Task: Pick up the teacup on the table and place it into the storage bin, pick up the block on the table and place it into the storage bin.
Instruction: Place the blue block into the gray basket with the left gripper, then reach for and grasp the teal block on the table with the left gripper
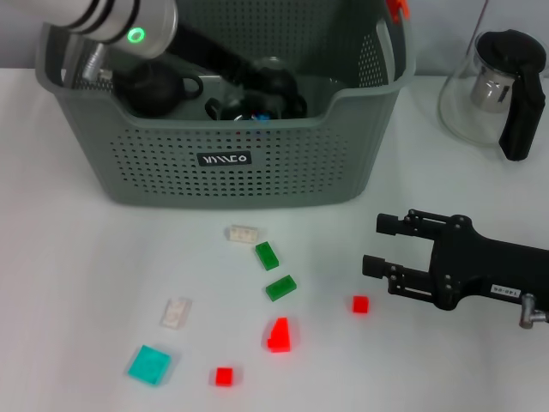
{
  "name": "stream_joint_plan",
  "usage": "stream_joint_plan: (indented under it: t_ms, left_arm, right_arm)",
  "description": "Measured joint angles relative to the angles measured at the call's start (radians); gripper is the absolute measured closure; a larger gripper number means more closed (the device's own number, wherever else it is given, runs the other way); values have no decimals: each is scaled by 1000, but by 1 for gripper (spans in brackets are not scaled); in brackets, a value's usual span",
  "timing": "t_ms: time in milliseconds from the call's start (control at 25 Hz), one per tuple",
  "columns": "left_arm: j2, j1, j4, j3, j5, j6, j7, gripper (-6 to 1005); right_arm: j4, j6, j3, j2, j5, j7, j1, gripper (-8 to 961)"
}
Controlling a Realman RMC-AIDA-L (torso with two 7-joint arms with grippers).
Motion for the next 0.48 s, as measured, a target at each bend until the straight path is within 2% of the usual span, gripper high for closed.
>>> stream_joint_plan:
  t_ms: [40, 160, 320, 400, 480]
  left_arm:
    - [-1, 12, 23, 0, -14, 11, 2, 428]
    - [-7, 101, 186, -30, -125, 78, 17, 204]
    - [-24, 223, 336, -174, -339, 247, 123, 207]
    - [-25, 263, 328, -289, -434, 386, 211, 209]
    - [-22, 288, 281, -375, -470, 495, 308, 211]
  right_arm:
    - [0, 0, 0, 0, 0, 1, -1, 270]
    - [0, 0, 0, 0, 0, 2, -3, 270]
    - [0, -1, 3, 0, 0, 3, -6, 270]
    - [0, -1, 2, 1, 0, 3, -5, 269]
    - [0, -1, 2, 1, 0, 3, -4, 269]
